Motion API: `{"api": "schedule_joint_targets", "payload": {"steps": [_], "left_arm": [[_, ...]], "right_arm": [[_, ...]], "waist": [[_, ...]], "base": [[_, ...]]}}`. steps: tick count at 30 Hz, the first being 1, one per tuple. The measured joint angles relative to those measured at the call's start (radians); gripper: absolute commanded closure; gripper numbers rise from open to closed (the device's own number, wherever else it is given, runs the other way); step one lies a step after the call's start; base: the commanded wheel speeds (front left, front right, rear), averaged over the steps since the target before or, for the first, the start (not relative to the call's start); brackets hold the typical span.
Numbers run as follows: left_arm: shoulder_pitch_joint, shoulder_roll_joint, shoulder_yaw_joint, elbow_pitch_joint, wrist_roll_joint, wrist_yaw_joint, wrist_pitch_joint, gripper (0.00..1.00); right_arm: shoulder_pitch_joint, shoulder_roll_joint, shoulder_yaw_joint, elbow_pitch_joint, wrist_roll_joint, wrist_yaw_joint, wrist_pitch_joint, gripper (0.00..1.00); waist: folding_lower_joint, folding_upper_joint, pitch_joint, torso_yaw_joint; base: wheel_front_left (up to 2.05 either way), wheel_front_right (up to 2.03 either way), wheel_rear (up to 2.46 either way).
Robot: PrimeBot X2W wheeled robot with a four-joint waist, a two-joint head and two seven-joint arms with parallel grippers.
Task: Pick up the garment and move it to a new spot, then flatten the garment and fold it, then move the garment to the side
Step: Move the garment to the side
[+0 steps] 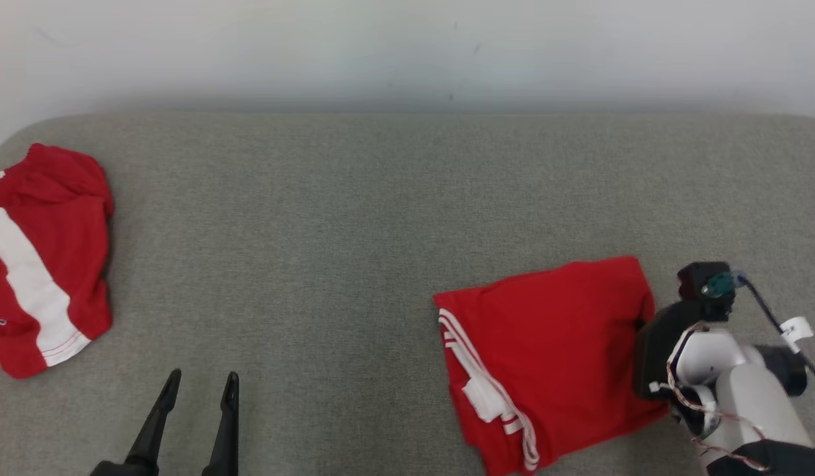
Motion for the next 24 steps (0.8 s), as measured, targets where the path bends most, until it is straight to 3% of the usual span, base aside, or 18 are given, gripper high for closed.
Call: {"api": "schedule_joint_targets", "payload": {"steps": [10, 16, 21, 24], "left_arm": [[-0.119, 0.061, -0.066, -0.071, 0.018, -0.002, 0.003, 0.00], [-0.189, 0.115, -0.097, -0.138, 0.019, -0.004, 0.034, 0.00], [-0.209, 0.162, -0.097, -0.181, 0.014, -0.005, 0.065, 0.00], [-0.210, 0.186, -0.091, -0.200, 0.011, -0.006, 0.078, 0.00]], "right_arm": [[-0.215, -0.099, -0.104, 0.081, -0.122, 0.000, -0.090, 1.00], [-0.297, -0.209, -0.200, 0.113, -0.224, 0.000, -0.164, 1.00], [-0.349, -0.251, -0.267, 0.128, -0.260, 0.000, -0.279, 1.00], [-0.381, -0.270, -0.244, 0.151, -0.270, 0.000, -0.357, 1.00]], "waist": [[0.0001, 0.0001, 0.120, -0.085], [0.0002, 0.0001, 0.220, -0.139], [0.0001, 0.0001, 0.298, -0.182], [0.0002, 0.0001, 0.338, -0.208]], "base": [[0.00, 0.00, 0.00], [0.00, 0.00, 0.00], [0.00, 0.00, 0.00], [0.00, 0.00, 0.00]]}}
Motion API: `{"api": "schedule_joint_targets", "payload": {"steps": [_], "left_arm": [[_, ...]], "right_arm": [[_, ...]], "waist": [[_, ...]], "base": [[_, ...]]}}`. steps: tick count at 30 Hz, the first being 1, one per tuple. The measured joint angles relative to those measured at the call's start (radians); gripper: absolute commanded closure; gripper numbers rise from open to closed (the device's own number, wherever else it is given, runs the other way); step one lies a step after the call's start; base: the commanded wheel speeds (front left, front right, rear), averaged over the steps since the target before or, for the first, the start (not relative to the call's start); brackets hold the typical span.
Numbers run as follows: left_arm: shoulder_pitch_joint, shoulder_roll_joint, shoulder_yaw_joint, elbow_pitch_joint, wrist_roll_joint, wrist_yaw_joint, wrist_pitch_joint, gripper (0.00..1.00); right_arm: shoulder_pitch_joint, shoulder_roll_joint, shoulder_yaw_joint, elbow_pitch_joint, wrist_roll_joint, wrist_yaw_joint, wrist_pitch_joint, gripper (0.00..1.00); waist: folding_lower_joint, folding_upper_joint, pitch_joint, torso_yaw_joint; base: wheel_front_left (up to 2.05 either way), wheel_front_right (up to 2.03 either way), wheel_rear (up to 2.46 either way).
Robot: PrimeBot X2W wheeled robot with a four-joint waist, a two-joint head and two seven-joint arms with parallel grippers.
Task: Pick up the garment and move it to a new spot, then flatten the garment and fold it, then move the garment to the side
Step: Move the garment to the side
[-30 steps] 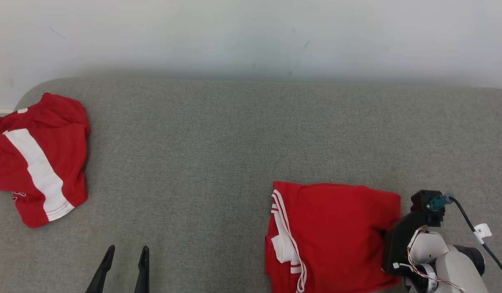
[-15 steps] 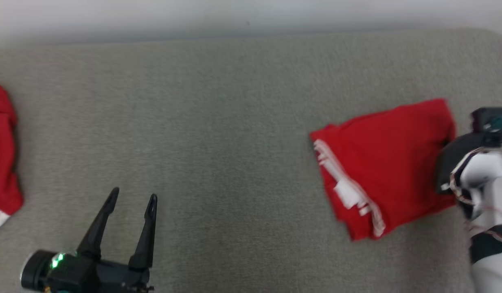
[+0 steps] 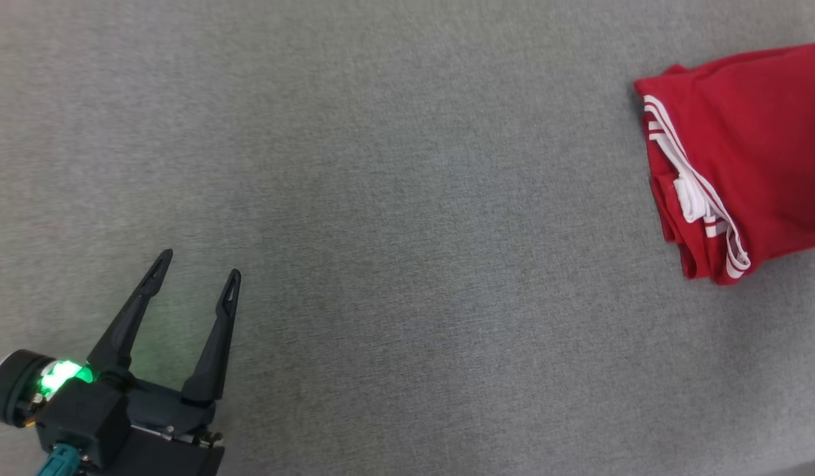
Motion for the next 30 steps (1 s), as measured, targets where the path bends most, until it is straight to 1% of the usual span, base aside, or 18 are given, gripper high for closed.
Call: {"api": "schedule_joint_targets", "payload": {"steps": [1, 4, 9, 10, 11, 15, 20, 22, 24, 26, 30], "left_arm": [[-0.001, 0.005, 0.002, -0.004, -0.002, 0.000, 0.003, 0.00], [-0.001, 0.015, 0.004, -0.019, -0.004, 0.000, 0.013, 0.00], [-0.001, 0.017, 0.004, -0.021, -0.009, 0.003, 0.016, 0.00], [-0.001, 0.017, 0.004, -0.018, -0.009, 0.003, 0.013, 0.00], [-0.002, 0.017, 0.003, -0.010, -0.013, 0.005, 0.010, 0.00], [-0.004, 0.015, -0.006, 0.007, -0.019, 0.005, -0.005, 0.00], [-0.009, -0.002, -0.008, 0.048, -0.030, 0.007, -0.043, 0.00], [-0.009, -0.016, -0.010, 0.075, -0.033, 0.015, -0.058, 0.00], [0.000, -0.035, -0.013, 0.108, -0.039, 0.026, -0.072, 0.00], [0.017, -0.049, -0.013, 0.144, -0.041, 0.035, -0.086, 0.00], [0.073, -0.082, 0.002, 0.207, -0.067, 0.050, -0.110, 0.00]], "right_arm": [[-0.008, -0.003, 0.008, 0.014, 0.017, 0.000, -0.016, 1.00], [-0.028, -0.022, 0.050, 0.021, -0.034, 0.000, -0.087, 1.00], [-0.036, -0.037, 0.050, 0.017, -0.096, 0.000, -0.137, 1.00], [-0.037, -0.036, 0.051, 0.018, -0.096, 0.000, -0.154, 0.72], [-0.037, -0.037, 0.064, 0.018, -0.102, 0.000, -0.189, 0.00], [-0.043, -0.035, 0.056, 0.009, -0.117, 0.000, -0.256, 0.00], [-0.042, -0.010, 0.055, 0.024, -0.113, 0.000, -0.279, 0.00], [-0.030, 0.004, 0.060, 0.018, -0.095, 0.000, -0.293, 0.00], [0.006, 0.033, 0.074, -0.001, -0.070, 0.000, -0.305, 0.00], [0.055, 0.070, 0.089, -0.032, -0.020, 0.000, -0.319, 0.00], [0.186, 0.112, 0.148, -0.132, 0.052, 0.000, -0.323, 0.00]], "waist": [[0.0000, -0.0001, 0.012, -0.009], [0.0000, 0.0000, 0.051, -0.040], [-0.0001, 0.0000, 0.080, -0.064], [-0.0001, 0.0000, 0.082, -0.067], [-0.0001, 0.0000, 0.082, -0.069], [-0.0003, -0.0001, 0.073, -0.063], [-0.0003, -0.0001, 0.042, -0.051], [-0.0003, -0.0001, 0.020, -0.045], [-0.0003, -0.0002, -0.008, -0.038], [-0.0003, -0.0002, -0.041, -0.030], [-0.0004, -0.0003, -0.120, -0.014]], "base": [[0.00, 0.00, 0.00], [0.00, 0.00, 0.00], [0.00, 0.00, 0.00], [0.00, 0.00, 0.00], [0.00, 0.00, 0.00], [0.00, 0.00, 0.00], [0.00, 0.00, 0.00], [0.00, 0.00, 0.00], [0.00, 0.00, 0.00], [0.00, 0.00, 0.00], [0.00, 0.00, 0.00]]}}
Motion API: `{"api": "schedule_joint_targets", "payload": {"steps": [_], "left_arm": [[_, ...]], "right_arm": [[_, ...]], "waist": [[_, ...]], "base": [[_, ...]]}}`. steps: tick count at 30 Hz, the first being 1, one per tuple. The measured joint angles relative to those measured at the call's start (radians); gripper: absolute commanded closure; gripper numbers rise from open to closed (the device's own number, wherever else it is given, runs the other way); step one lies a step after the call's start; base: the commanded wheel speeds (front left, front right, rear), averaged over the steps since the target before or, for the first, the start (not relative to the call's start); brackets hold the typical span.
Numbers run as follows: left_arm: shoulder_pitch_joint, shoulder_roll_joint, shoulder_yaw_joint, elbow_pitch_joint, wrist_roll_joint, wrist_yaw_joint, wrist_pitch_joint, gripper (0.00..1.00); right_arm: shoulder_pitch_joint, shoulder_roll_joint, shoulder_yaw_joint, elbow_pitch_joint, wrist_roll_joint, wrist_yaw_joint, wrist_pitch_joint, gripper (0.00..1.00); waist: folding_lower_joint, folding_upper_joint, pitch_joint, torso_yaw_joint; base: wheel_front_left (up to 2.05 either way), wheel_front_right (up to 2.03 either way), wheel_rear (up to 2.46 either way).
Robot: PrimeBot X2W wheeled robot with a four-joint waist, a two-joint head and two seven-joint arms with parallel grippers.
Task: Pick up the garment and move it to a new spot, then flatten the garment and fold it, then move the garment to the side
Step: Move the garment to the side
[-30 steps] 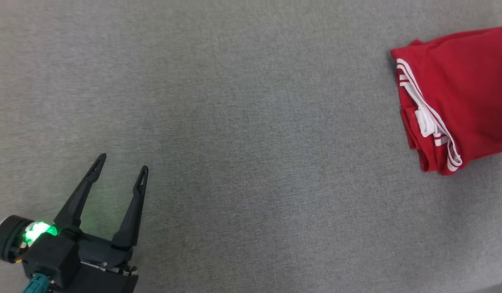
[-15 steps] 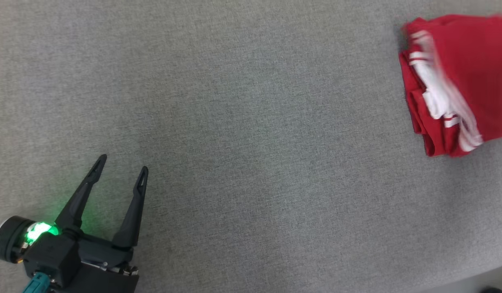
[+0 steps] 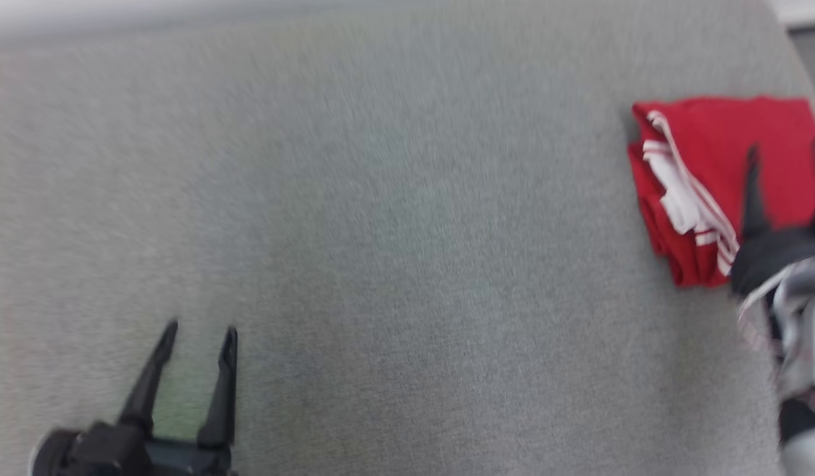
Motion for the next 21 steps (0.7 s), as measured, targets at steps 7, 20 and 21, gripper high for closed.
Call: {"api": "schedule_joint_targets", "payload": {"steps": [7, 20, 21], "left_arm": [[0.109, -0.077, 0.034, 0.049, 0.000, 0.027, -0.010, 0.00], [0.208, -0.156, 0.159, 0.084, 0.044, 0.007, -0.011, 0.00], [0.215, -0.159, 0.168, 0.090, 0.049, 0.004, -0.011, 0.00]], "right_arm": [[0.284, 0.058, 0.031, -0.202, 0.109, 0.000, 0.015, 0.00], [0.592, 0.197, 0.026, -0.377, 0.225, 0.000, 0.013, 0.00], [0.602, 0.203, 0.032, -0.375, 0.231, 0.000, 0.012, 0.00]], "waist": [[-0.0002, -0.0002, -0.165, 0.035], [-0.0003, -0.0002, -0.400, 0.132], [-0.0003, -0.0002, -0.411, 0.139]], "base": [[0.00, 0.00, 0.00], [0.00, 0.00, 0.00], [0.00, 0.00, 0.00]]}}
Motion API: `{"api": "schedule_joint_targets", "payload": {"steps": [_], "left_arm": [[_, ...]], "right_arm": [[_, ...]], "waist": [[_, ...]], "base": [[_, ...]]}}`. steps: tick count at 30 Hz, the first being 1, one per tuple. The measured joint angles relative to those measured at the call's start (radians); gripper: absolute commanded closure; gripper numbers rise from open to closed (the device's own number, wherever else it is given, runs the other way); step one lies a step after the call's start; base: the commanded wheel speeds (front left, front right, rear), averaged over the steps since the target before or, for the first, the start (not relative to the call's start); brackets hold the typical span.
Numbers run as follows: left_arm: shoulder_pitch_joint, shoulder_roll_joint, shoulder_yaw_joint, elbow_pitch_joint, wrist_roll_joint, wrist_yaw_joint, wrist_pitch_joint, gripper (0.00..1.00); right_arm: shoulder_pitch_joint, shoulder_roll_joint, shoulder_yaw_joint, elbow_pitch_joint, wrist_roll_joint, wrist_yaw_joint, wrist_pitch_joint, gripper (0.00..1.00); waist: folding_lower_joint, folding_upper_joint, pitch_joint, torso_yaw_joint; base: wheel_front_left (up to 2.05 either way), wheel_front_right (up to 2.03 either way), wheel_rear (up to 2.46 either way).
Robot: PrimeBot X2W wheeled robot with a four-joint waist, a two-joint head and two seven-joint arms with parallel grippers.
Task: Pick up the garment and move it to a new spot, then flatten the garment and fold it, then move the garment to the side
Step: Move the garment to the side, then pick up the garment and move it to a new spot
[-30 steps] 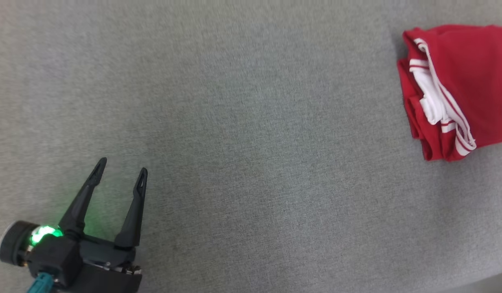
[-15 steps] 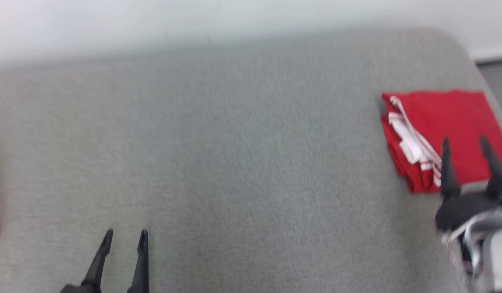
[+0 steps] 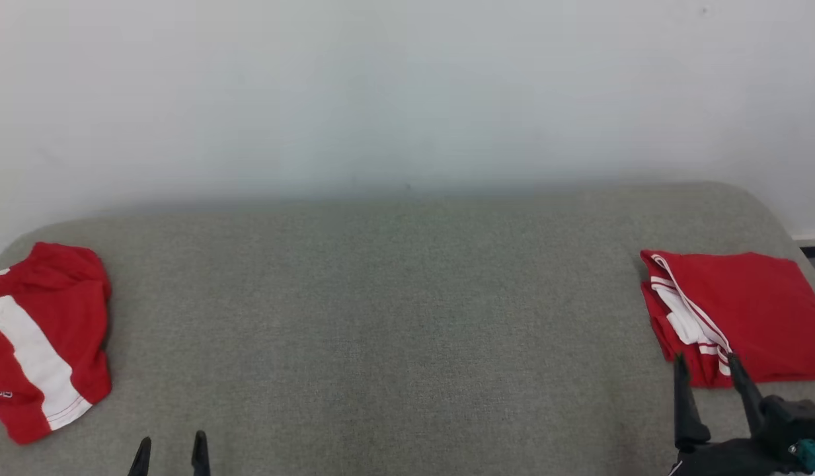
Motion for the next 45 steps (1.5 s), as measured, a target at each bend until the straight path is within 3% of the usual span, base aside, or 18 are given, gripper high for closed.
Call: {"api": "schedule_joint_targets", "payload": {"steps": [8, 21, 35, 45], "left_arm": [[0.049, -0.022, 0.063, 0.043, 0.026, -0.005, 0.000, 0.00], [0.064, -0.034, 0.062, 0.120, 0.059, -0.013, 0.000, 0.00], [0.059, -0.030, 0.063, 0.097, 0.069, -0.013, 0.000, 0.00], [0.060, -0.025, 0.063, 0.083, 0.072, -0.005, 0.000, 0.00]], "right_arm": [[0.037, 0.014, 0.094, 0.040, 0.015, 0.000, 0.007, 0.00], [0.056, 0.015, 0.099, 0.087, 0.025, 0.000, 0.067, 0.00], [0.066, 0.015, 0.099, 0.084, 0.042, 0.000, 0.063, 0.00], [0.074, 0.015, 0.104, 0.095, 0.063, 0.000, 0.051, 0.00]], "waist": [[0.0002, 0.0001, -0.061, 0.026], [0.0003, 0.0002, -0.083, 0.036], [0.0004, 0.0003, -0.073, 0.035], [0.0004, 0.0003, -0.076, 0.082]], "base": [[0.00, 0.00, 0.00], [0.00, 0.00, 0.00], [0.00, 0.00, 0.00], [0.00, 0.00, 0.00]]}}
